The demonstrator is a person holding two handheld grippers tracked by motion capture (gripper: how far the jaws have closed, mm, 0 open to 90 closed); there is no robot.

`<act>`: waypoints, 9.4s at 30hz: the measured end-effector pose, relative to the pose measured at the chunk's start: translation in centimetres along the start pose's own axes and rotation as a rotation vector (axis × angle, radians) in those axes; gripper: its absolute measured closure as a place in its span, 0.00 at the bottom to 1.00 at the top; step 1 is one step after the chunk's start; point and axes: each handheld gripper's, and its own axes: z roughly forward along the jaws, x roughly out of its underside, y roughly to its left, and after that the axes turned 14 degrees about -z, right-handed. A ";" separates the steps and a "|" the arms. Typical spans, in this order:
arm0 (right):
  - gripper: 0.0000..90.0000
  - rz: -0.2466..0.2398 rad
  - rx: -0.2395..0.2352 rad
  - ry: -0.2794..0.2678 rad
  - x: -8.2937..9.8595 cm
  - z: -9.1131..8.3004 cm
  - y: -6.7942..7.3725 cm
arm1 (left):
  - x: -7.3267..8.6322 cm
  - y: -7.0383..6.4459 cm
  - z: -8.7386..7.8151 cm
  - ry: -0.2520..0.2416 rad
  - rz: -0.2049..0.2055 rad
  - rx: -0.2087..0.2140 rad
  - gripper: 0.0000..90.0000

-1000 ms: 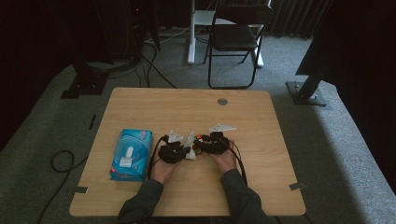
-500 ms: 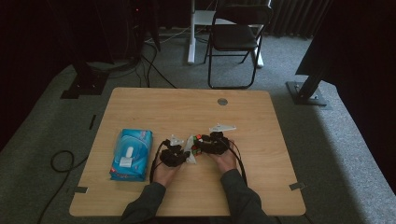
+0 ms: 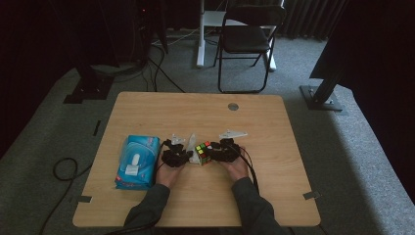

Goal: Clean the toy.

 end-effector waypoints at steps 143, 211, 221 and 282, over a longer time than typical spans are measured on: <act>0.74 0.039 -0.010 -0.020 0.6 -0.8 -1.1 | 1.3 -0.8 1.3 0.045 0.061 0.049 0.90; 0.72 -0.019 0.010 0.040 -0.2 -1.1 -0.7 | 0.8 -1.7 0.0 0.052 0.103 0.091 0.90; 0.74 0.009 0.042 0.045 -0.2 -1.1 -1.0 | 1.0 -2.1 0.1 0.052 0.113 0.106 0.90; 0.74 0.045 0.026 0.022 0.1 -1.1 -1.2 | 1.3 -2.8 -1.3 -0.003 0.123 0.127 0.89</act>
